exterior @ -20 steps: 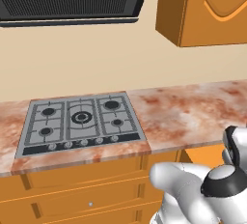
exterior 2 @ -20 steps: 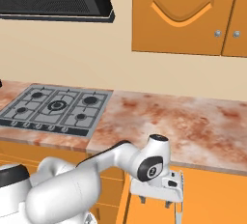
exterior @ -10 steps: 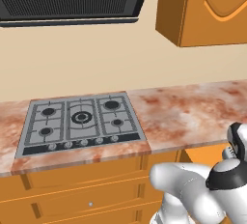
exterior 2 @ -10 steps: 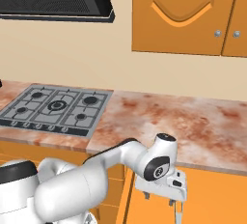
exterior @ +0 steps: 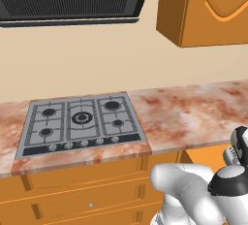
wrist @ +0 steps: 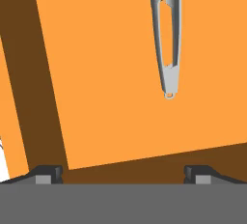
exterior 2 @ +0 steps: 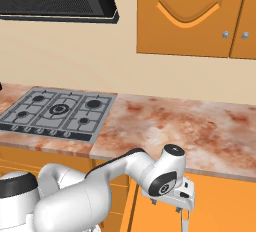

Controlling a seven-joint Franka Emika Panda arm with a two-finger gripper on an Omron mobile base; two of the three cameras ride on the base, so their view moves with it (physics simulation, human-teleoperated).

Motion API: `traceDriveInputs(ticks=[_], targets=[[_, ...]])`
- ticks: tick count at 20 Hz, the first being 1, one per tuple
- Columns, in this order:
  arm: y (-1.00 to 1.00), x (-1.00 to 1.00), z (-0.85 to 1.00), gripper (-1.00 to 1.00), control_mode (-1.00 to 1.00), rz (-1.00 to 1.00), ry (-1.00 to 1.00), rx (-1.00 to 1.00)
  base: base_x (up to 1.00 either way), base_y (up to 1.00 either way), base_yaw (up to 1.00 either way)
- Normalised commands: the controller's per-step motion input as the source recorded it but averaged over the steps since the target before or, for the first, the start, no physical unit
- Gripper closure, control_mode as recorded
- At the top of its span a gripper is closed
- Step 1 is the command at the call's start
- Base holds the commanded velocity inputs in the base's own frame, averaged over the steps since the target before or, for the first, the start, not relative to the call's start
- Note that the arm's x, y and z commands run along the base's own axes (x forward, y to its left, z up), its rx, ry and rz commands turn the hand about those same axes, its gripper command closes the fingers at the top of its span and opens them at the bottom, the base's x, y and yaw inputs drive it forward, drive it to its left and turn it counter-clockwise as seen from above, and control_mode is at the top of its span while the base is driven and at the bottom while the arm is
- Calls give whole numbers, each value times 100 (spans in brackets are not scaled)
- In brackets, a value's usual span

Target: Take the tongs from the drawer on the right and place them on the dining counter next to the tray containing the kebab skewer.

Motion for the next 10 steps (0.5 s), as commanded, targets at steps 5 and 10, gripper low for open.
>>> traceDriveInputs(ticks=[5, 10], targets=[[0, 36, -2, -100, -100, 0, 5, 0, 0, 0, 0], [-6, 17, -6, -100, -100, 0, 2, 0, 0, 0, 0]])
